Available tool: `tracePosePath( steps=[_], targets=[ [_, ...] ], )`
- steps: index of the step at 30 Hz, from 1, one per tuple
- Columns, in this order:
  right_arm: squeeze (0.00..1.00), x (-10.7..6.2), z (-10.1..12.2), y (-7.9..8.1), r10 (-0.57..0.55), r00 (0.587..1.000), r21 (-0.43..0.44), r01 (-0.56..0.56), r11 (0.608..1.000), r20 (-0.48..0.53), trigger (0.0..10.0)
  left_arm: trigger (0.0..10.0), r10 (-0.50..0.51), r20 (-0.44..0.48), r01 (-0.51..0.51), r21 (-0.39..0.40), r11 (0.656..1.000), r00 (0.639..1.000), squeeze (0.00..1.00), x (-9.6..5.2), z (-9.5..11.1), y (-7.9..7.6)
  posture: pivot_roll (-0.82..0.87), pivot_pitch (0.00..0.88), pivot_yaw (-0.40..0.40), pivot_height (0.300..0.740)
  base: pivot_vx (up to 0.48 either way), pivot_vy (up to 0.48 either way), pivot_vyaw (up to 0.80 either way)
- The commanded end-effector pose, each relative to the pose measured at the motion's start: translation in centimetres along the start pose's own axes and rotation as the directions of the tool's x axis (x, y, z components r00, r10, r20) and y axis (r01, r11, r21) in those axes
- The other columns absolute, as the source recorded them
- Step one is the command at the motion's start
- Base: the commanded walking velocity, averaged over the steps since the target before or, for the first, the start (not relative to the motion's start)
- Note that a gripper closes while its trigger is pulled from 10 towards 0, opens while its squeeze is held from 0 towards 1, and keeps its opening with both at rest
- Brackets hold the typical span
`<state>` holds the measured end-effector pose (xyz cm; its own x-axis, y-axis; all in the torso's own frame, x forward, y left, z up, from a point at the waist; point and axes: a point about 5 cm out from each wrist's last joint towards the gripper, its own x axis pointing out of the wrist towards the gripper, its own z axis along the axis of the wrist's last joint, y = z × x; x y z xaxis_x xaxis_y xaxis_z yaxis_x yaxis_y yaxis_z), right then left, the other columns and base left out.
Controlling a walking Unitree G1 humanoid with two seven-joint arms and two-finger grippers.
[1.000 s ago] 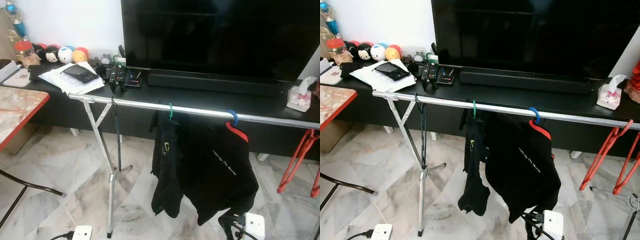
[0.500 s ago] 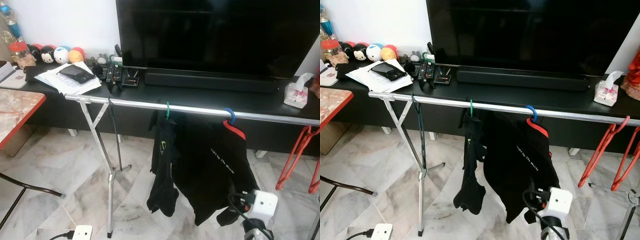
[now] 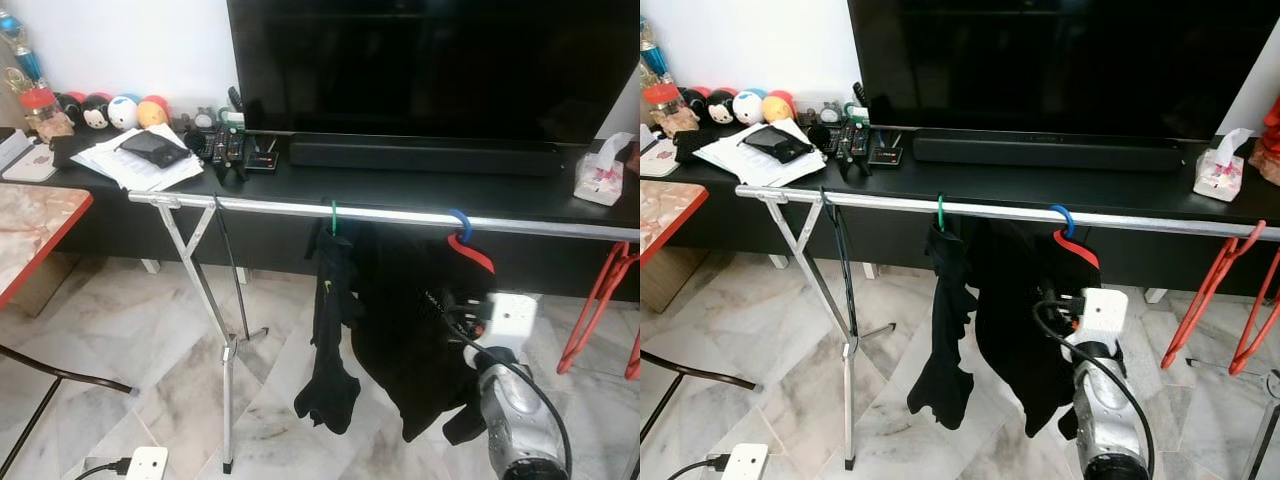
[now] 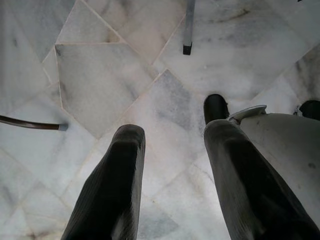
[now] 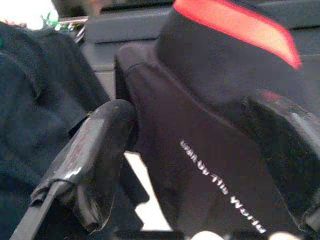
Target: Hang hanger
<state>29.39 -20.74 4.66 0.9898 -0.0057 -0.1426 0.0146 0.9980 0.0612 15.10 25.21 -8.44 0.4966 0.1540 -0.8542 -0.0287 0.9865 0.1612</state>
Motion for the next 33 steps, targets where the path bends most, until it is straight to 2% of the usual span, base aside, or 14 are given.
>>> tracePosePath(
  steps=[1, 4, 6, 8, 14, 19, 21, 24, 26, 28, 29, 30, 32, 33],
  targets=[
    [0.0, 0.2, -0.4, -0.6, -0.029, 0.998, -0.014, 0.028, 1.0, -0.047, 10.0, 10.0, -0.005, -0.032, 0.006, 0.015, 1.0, 0.999, 0.0, -0.2, -1.0, 0.1, -0.11, 0.0, 0.016, 0.74, 0.0, 0.0, 0.0],
    [0.0, 0.2, -0.2, -1.3, -0.074, 0.997, 0.002, 0.074, 0.997, -0.034, 10.0, 10.0, -0.015, -0.033, 0.016, 0.015, 1.0, 0.999, 0.0, -0.1, -1.1, -0.7, -0.11, 0.0, 0.016, 0.74, 0.0, 0.0, 0.0],
    [0.0, 0.2, 0.4, -1.7, -0.089, 0.996, 0.021, 0.089, 0.996, 0.004, 10.0, 10.0, -0.023, -0.031, 0.023, 0.013, 1.0, 0.999, 0.0, 0.0, -1.0, -1.3, -0.11, 0.0, 0.016, 0.74, 0.0, 0.0, 0.0],
    [0.0, -0.1, 1.5, -2.3, -0.117, 0.99, 0.037, 0.115, 0.993, 0.076, 10.0, 10.0, -0.038, -0.025, 0.038, 0.016, 0.999, 0.999, 0.0, 0.1, -0.6, -2.7, -0.11, 0.0, 0.011, 0.74, 0.0, 0.0, 0.0],
    [0.0, -1.1, 1.1, -3.4, -0.204, 0.974, 0.051, 0.2, 0.979, 0.095, 10.0, 10.0, -0.057, -0.02, 0.058, 0.025, 0.998, 0.998, 0.0, 0.2, -0.3, -4.0, -0.12, 0.0, 0.011, 0.74, 0.0, 0.0, 0.0],
    [0.0, -1.6, 0.5, -4.2, -0.238, 0.969, 0.05, 0.235, 0.971, 0.062, 10.0, 10.0, -0.051, -0.019, 0.052, 0.03, 0.998, 0.999, 0.0, 0.2, -0.3, -3.0, -0.13, 0.0, 0.012, 0.74, 0.0, 0.0, 0.0],
    [0.0, -1.3, -0.4, -4.5, -0.226, 0.974, 0.003, 0.226, 0.974, -0.018, 10.0, 10.0, -0.034, -0.02, 0.035, 0.031, 0.999, 0.999, 0.0, 0.1, -0.4, -1.2, -0.12, 0.0, 0.009, 0.74, 0.0, 0.0, 0.0],
    [0.0, -1.2, -0.8, -4.6, -0.224, 0.972, -0.018, 0.223, 0.975, -0.069, 10.0, 10.0, -0.028, -0.021, 0.028, 0.031, 0.999, 0.999, 0.0, 0.0, -0.5, -0.6, -0.12, 0.0, 0.009, 0.74, 0.0, 0.0, 0.0],
    [0.0, -0.7, -1.3, -4.5, -0.192, 0.972, -0.03, 0.19, 0.981, -0.134, 10.0, 10.0, -0.022, -0.021, 0.023, 0.03, 0.999, 1.0, 0.0, -0.1, -0.7, -0.1, -0.11, 0.0, 0.004, 0.74, 0.0, 0.0, 0.0],
    [0.0, 0.1, -1.1, -3.5, -0.107, 0.982, -0.017, 0.106, 0.994, -0.154, 10.0, 10.0, -0.021, -0.02, 0.022, 0.03, 0.999, 1.0, 0.0, -0.1, -0.7, -0.1, -0.11, 0.0, 0.003, 0.74, 0.0, 0.0, 0.0],
    [0.0, 0.1, -1.1, -3.5, -0.107, 0.982, -0.017, 0.106, 0.994, -0.154, 10.0, 10.0, -0.021, -0.02, 0.022, 0.03, 0.999, 1.0, 0.0, -0.1, -0.7, -0.1, -0.11, 0.0, 0.003, 0.74, 0.0, 0.0, 0.0],
    [0.0, 0.7, -1.0, -2.6, -0.044, 0.985, -0.015, 0.042, 0.999, -0.168, 10.0, 10.0, -0.035, -0.019, 0.036, 0.036, 0.999, 0.999, 0.0, 0.0, -0.8, -1.3, -0.12, 0.0, 0.003, 0.74, 0.0, 0.0, 0.0],
    [0.0, 1.1, -0.9, -2.1, -0.015, 0.983, -0.028, 0.01, 1.0, -0.18, 10.0, 10.0, -0.052, -0.018, 0.053, 0.042, 0.998, 0.998, 0.0, 0.1, -0.8, -2.7, -0.11, 0.0, 0.0, 0.74, 0.0, 0.0, 0.0],
    [0.0, 1.4, -0.7, -1.9, -0.006, 0.985, -0.007, 0.005, 1.0, -0.175, 10.0, 10.0, -0.062, -0.017, 0.063, 0.044, 0.997, 0.998, 0.0, 0.1, -0.8, -3.6, -0.11, 0.0, 0.0, 0.74, 0.0, 0.0, 0.0]
  ],
)
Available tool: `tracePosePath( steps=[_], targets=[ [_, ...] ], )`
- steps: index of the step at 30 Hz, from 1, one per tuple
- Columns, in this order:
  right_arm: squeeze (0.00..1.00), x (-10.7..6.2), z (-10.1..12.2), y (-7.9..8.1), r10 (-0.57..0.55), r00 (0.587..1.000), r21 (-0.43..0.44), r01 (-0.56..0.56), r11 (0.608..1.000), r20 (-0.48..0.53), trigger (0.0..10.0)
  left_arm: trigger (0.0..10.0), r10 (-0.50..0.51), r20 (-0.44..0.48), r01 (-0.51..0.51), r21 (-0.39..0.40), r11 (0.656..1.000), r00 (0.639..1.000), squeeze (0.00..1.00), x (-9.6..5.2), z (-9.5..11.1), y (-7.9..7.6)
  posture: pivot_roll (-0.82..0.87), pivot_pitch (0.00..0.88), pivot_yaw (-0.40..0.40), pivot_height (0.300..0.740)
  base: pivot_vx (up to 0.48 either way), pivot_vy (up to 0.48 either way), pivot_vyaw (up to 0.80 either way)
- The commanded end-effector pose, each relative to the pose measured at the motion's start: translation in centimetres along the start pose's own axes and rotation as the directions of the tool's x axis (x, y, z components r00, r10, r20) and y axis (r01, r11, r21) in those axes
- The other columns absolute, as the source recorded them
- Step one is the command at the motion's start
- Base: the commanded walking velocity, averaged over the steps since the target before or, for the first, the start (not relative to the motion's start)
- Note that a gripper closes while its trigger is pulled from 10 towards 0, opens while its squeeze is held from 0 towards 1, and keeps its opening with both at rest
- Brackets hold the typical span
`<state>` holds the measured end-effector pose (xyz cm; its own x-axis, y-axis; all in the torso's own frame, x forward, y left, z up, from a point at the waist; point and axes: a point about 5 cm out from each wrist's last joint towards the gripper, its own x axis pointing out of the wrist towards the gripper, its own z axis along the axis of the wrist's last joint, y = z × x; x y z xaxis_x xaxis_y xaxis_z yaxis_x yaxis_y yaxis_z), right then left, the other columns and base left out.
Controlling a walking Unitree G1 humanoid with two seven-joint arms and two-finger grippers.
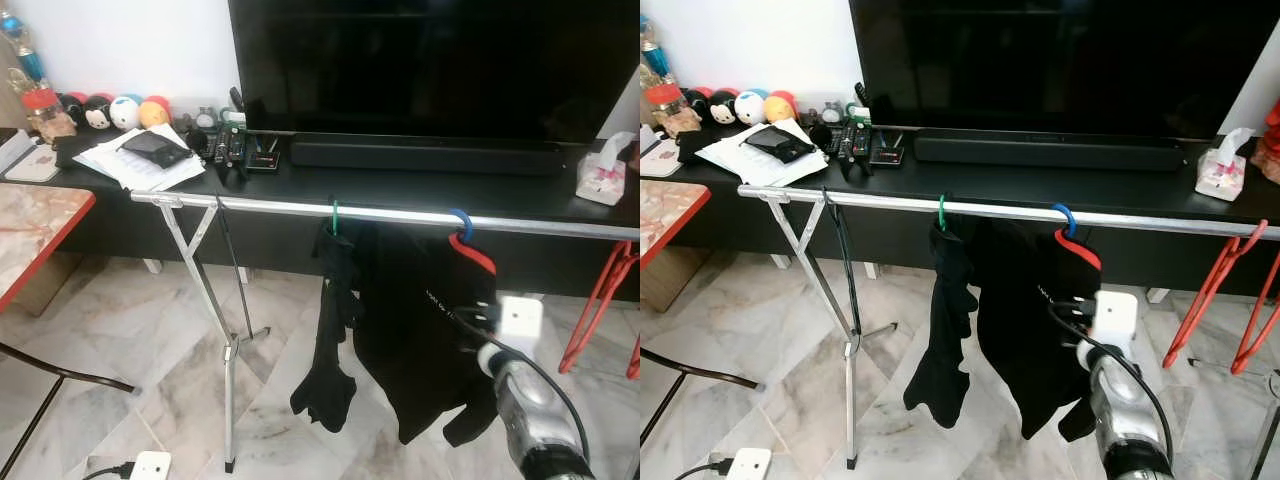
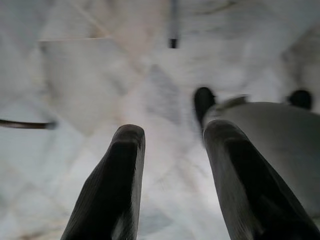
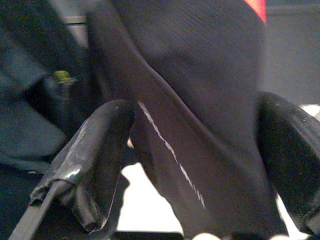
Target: Hang hanger
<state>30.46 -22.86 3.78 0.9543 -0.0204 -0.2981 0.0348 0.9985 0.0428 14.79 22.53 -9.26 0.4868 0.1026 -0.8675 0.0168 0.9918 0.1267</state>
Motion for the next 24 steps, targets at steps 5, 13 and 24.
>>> tracePosePath(
  steps=[5, 13, 24],
  targets=[
    [0.0, 0.9, 0.7, 1.2, 0.082, 0.997, -0.004, -0.083, 0.997, -0.01, 10.0, 10.0, -0.034, -0.001, 0.034, 0.029, 0.999, 0.999, 0.0, 0.2, -0.1, -3.3, -0.11, 0.0, -0.005, 0.74, 0.0, 0.0, 0.0],
    [0.0, 1.3, 0.7, 1.4, 0.083, 0.996, 0.001, -0.083, 0.997, -0.034, 10.0, 10.0, -0.008, -0.01, 0.008, 0.029, 1.0, 1.0, 0.0, 0.0, -0.6, -1.2, -0.1, 0.0, -0.011, 0.74, 0.0, 0.0, 0.0],
    [0.0, 1.2, -0.5, 1.8, 0.065, 0.995, 0.02, -0.063, 0.998, -0.076, 0.0, 10.0, 0.006, -0.007, -0.005, 0.026, 1.0, 1.0, 0.0, 0.0, -0.4, -0.2, -0.09, 0.0, -0.014, 0.74, 0.0, 0.0, 0.0]
  ],
)
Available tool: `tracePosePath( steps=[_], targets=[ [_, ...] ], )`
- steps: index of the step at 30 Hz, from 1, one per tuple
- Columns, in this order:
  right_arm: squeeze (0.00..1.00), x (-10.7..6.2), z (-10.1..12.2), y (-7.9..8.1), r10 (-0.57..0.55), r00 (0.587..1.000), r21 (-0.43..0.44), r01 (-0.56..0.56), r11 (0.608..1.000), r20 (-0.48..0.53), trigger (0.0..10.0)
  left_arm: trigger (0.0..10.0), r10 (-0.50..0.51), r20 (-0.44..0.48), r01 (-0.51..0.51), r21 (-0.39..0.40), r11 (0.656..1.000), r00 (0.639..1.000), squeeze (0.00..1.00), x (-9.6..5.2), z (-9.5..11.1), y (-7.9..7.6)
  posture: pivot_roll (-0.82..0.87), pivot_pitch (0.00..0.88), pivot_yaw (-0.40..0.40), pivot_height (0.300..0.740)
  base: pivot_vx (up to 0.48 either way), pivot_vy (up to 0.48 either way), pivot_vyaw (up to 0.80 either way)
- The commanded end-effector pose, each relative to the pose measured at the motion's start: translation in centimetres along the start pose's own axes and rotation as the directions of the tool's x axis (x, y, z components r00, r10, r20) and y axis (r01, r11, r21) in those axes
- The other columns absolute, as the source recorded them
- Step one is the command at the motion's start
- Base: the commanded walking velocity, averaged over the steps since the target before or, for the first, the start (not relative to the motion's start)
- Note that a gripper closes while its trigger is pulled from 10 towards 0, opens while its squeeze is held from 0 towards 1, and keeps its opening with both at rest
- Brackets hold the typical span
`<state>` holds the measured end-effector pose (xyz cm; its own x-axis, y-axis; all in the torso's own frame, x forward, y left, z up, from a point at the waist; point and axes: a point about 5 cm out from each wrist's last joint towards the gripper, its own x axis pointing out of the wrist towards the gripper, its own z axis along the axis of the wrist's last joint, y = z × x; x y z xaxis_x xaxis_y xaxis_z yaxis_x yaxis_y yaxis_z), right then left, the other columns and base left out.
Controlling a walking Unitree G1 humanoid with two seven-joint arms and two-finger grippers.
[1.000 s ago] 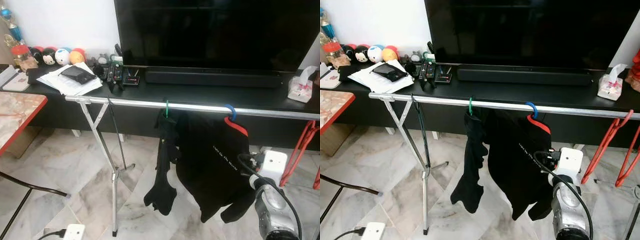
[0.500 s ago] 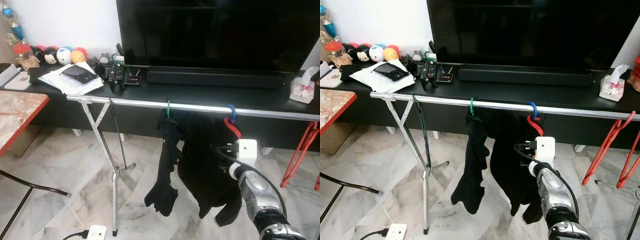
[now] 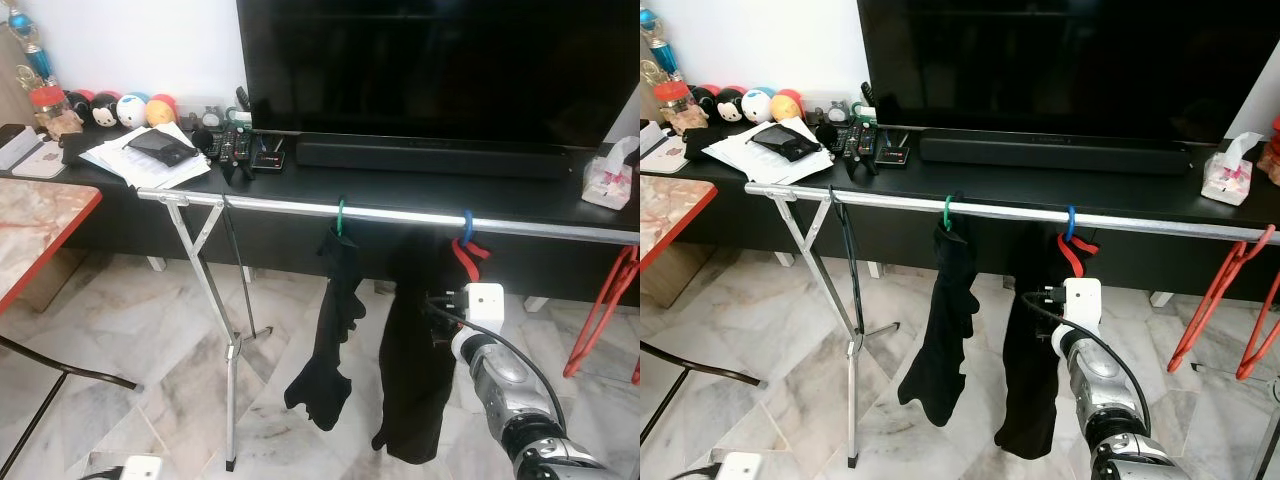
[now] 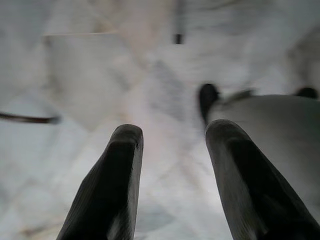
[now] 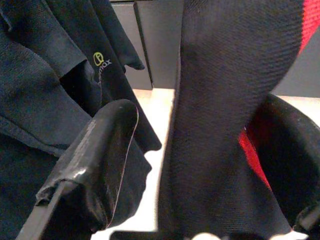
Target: Hang hanger
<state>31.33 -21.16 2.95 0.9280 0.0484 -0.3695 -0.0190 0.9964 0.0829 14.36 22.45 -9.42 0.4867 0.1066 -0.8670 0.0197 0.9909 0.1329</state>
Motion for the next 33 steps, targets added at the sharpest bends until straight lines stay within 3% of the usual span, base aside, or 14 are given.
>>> tracePosePath(
  steps=[1, 6, 12, 23, 33],
  targets=[
    [0.0, 0.1, 0.1, 0.1, -0.002, 1.0, -0.004, 0.002, 1.0, 0.002, 0.0, 10.0, -0.01, -0.004, 0.01, 0.023, 1.0, 1.0, 0.0, 0.2, 0.3, -1.0, -0.09, 0.0, -0.014, 0.74, 0.0, 0.0, 0.0],
    [0.0, 0.1, 0.1, 0.1, -0.006, 1.0, -0.002, 0.006, 1.0, 0.004, 0.0, 10.0, -0.02, 0.001, 0.02, 0.019, 1.0, 1.0, 0.0, 0.2, 0.6, -1.6, -0.09, 0.0, -0.02, 0.74, 0.0, 0.0, 0.0],
    [0.0, 0.1, -0.1, -0.1, -0.019, 1.0, 0.0, 0.019, 1.0, 0.004, 0.0, 10.0, -0.002, 0.004, 0.002, 0.009, 1.0, 1.0, 0.0, 0.2, 0.9, -0.4, -0.08, 0.0, -0.021, 0.74, 0.0, 0.0, 0.0],
    [0.0, 0.0, -0.2, 0.1, -0.022, 1.0, 0.003, 0.022, 1.0, 0.01, 0.0, 10.0, 0.008, -0.003, -0.008, 0.002, 1.0, 1.0, 0.0, 0.1, 0.6, 0.4, -0.08, 0.0, -0.021, 0.74, 0.0, 0.0, 0.0],
    [0.0, 0.0, 0.2, 0.0, -0.052, 0.997, 0.006, 0.052, 0.999, 0.054, 0.0, 10.0, 0.002, -0.012, -0.002, 0.009, 1.0, 1.0, 0.0, 0.1, 0.2, -0.3, -0.08, 0.0, -0.017, 0.74, 0.0, 0.0, 0.0]
  ],
)
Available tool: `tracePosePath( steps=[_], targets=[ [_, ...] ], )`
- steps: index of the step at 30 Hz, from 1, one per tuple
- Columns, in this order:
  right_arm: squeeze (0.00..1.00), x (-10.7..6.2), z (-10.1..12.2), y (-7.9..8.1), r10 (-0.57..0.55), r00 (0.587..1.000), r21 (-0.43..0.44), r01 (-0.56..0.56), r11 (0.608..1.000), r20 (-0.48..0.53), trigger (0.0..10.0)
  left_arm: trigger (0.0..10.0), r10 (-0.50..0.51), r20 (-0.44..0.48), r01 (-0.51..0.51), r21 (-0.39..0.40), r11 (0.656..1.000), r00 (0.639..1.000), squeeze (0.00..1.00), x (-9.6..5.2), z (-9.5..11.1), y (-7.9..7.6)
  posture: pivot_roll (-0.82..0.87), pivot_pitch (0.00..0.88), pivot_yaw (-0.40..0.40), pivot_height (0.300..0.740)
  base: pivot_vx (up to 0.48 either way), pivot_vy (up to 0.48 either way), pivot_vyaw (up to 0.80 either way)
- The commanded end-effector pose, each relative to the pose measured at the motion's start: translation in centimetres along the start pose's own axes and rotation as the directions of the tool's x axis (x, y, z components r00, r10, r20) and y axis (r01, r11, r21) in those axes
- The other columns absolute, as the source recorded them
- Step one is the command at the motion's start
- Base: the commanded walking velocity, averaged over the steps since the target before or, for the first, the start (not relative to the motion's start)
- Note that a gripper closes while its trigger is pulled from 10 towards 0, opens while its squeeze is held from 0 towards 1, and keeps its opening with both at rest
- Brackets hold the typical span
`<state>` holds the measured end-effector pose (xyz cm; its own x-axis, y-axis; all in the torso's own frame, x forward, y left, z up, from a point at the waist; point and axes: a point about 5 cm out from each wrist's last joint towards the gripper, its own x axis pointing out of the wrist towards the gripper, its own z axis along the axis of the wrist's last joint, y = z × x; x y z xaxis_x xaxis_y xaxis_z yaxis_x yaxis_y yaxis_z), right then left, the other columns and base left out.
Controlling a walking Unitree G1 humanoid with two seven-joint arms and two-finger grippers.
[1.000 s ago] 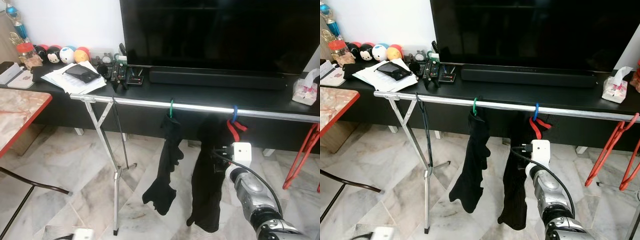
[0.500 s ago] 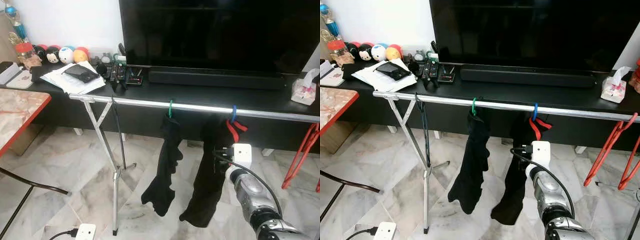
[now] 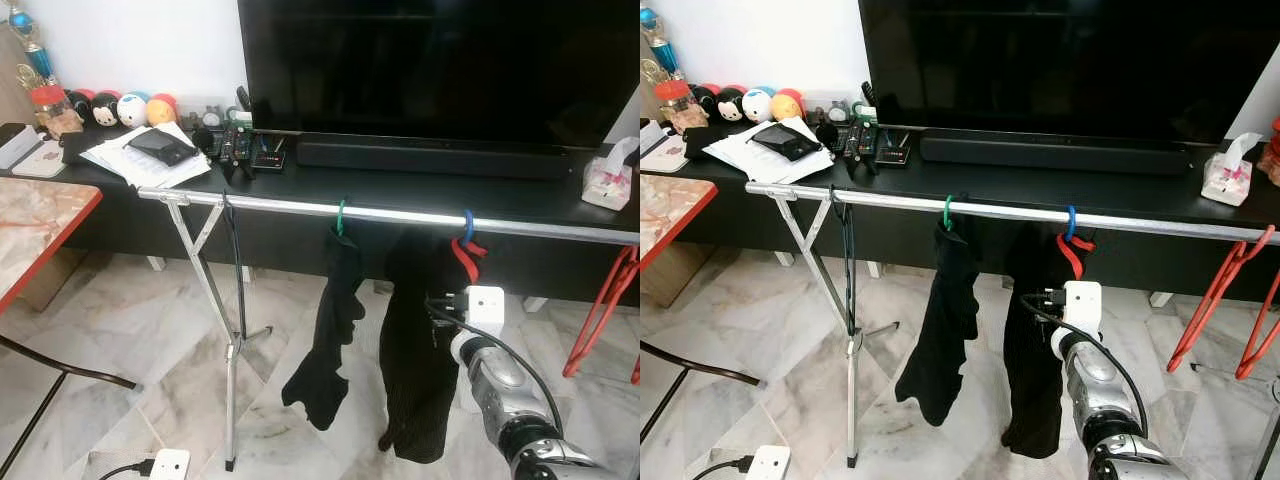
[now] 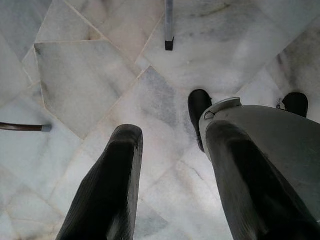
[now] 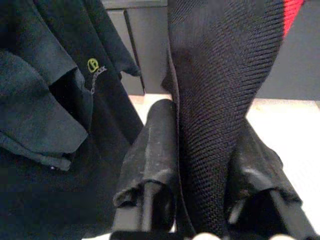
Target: Hang hanger
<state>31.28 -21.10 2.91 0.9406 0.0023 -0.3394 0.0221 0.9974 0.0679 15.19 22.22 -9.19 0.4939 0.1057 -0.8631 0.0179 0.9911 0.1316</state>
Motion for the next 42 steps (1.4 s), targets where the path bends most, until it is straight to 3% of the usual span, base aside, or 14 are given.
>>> tracePosePath(
  steps=[1, 9, 15, 19, 24, 26, 27, 33, 37, 42],
  targets=[
    [0.0, 0.0, 0.2, 0.0, -0.009, 1.0, 0.005, 0.009, 1.0, 0.019, 0.0, 10.0, 0.002, -0.021, -0.002, 0.012, 1.0, 1.0, 0.0, -0.1, -0.6, -0.2, -0.08, 0.0, -0.015, 0.74, 0.0, 0.0, 0.0],
    [0.0, -0.2, 0.3, -0.1, -0.033, 0.997, 0.003, 0.033, 0.999, 0.065, 0.0, 10.0, 0.002, -0.016, -0.001, 0.016, 1.0, 1.0, 0.0, 0.0, -0.3, -0.7, -0.07, 0.0, -0.014, 0.74, 0.0, 0.0, 0.0],
    [0.0, -0.8, 1.1, -0.5, -0.11, 0.973, 0.029, 0.107, 0.994, 0.201, 0.0, 10.0, 0.011, -0.005, -0.011, 0.023, 1.0, 1.0, 0.0, 0.1, 0.3, -0.4, -0.08, 0.0, -0.008, 0.74, 0.0, 0.0, 0.0],
    [0.0, -1.4, 1.1, -0.2, -0.115, 0.956, 0.052, 0.105, 0.993, 0.269, 0.0, 10.0, 0.027, -0.001, -0.027, 0.024, 0.999, 1.0, 0.0, 0.0, 0.4, 0.8, -0.08, 0.0, -0.005, 0.74, 0.0, 0.0, 0.0],
    [0.0, -2.2, -0.2, 0.1, -0.127, 0.954, 0.057, 0.115, 0.992, 0.271, 0.0, 10.0, 0.04, -0.014, -0.04, 0.025, 0.999, 0.999, 0.0, -0.3, -0.5, 2.1, -0.08, 0.0, -0.006, 0.74, 0.0, 0.0, 0.0],
    [0.0, -2.7, -1.2, -0.1, -0.141, 0.959, 0.049, 0.133, 0.99, 0.246, 5.7, 10.0, 0.04, -0.019, -0.039, 0.026, 0.999, 0.999, 0.0, -0.4, -0.9, 2.2, -0.08, 0.0, -0.014, 0.74, 0.0, 0.0, 0.0],
    [0.0, -3.0, -1.8, -0.2, -0.147, 0.962, 0.048, 0.14, 0.989, 0.229, 10.0, 10.0, 0.039, -0.022, -0.039, 0.025, 0.999, 0.999, 0.0, -0.4, -1.1, 2.1, -0.08, 0.0, -0.016, 0.74, 0.0, 0.0, 0.0],
    [0.0, -5.2, -6.2, -1.0, -0.182, 0.98, 0.032, 0.18, 0.983, 0.081, 10.0, 10.0, 0.024, -0.024, -0.023, 0.021, 1.0, 0.999, 0.0, -0.3, -1.7, 0.0, -0.07, 0.0, -0.035, 0.74, 0.0, 0.0, 0.0],
    [0.0, -4.9, -6.1, -1.3, -0.19, 0.98, 0.026, 0.189, 0.982, 0.06, 10.0, 10.0, 0.03, -0.012, -0.03, 0.015, 0.999, 0.999, 0.0, -0.2, -1.2, -0.7, -0.07, 0.0, -0.042, 0.74, 0.0, 0.0, 0.0],
    [0.0, -3.6, -4.4, -1.1, -0.158, 0.984, 0.006, 0.158, 0.987, 0.083, 10.0, 10.0, 0.035, 0.015, -0.035, 0.018, 0.999, 0.999, 0.0, 0.1, 0.1, -0.8, -0.07, 0.0, -0.05, 0.74, 0.0, 0.0, 0.0]
  ],
)
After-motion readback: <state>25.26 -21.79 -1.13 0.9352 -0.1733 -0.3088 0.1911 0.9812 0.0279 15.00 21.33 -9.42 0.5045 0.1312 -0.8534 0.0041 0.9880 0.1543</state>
